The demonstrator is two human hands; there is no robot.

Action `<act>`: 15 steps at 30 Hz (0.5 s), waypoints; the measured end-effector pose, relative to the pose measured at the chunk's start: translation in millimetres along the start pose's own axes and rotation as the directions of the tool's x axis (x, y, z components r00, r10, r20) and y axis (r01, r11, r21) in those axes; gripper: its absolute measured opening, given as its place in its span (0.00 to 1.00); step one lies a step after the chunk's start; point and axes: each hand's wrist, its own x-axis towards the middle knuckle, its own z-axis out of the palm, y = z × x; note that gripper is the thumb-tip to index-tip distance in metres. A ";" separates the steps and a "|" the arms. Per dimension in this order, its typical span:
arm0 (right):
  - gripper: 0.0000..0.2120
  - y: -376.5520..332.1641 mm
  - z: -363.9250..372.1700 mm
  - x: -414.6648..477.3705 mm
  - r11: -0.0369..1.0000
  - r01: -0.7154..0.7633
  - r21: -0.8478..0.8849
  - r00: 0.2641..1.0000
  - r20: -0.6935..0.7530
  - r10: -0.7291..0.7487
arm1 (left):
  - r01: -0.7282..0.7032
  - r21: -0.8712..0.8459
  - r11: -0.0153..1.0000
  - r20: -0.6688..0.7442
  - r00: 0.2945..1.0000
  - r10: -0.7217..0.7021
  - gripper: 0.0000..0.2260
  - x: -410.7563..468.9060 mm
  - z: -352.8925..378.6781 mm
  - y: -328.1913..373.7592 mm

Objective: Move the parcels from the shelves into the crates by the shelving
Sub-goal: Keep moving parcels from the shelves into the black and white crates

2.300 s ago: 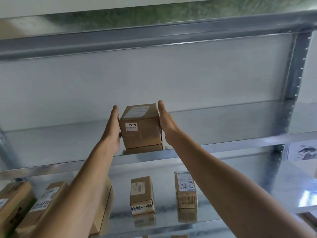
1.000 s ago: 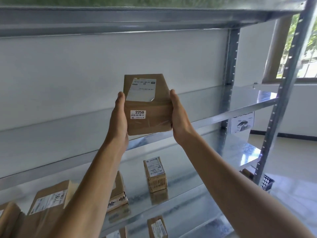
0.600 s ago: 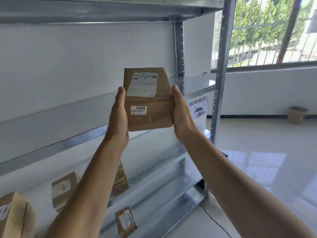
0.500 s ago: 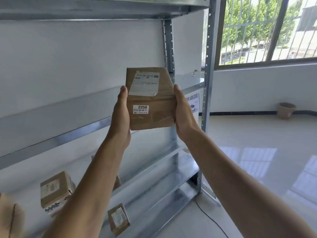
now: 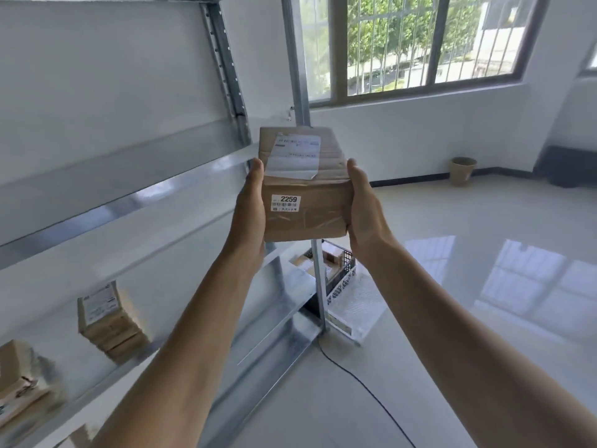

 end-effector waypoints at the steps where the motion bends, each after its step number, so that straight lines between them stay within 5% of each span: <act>1: 0.24 0.0 -9.8 0.4 1.000 -0.010 0.000 1.000 -0.013 0.010 | 0.010 -0.010 1.000 0.015 1.000 -0.010 0.21 2.2 7.7 -4.8; 7: 0.20 6.3 -73.8 27.2 0.999 -0.051 0.010 0.991 -0.125 0.052 | 0.083 -0.019 0.996 0.116 0.990 -0.080 0.25 39.6 62.6 -46.1; 12: 0.20 17.7 -111.3 72.4 0.996 -0.086 -0.002 0.974 -0.211 0.084 | 0.129 -0.004 0.992 0.143 0.982 -0.127 0.44 101.5 100.6 -95.1; 15: 0.21 25.2 -130.6 110.1 0.995 -0.100 -0.028 0.967 -0.240 0.091 | 0.180 -0.019 0.984 0.172 0.970 -0.174 0.45 147.4 121.2 -128.0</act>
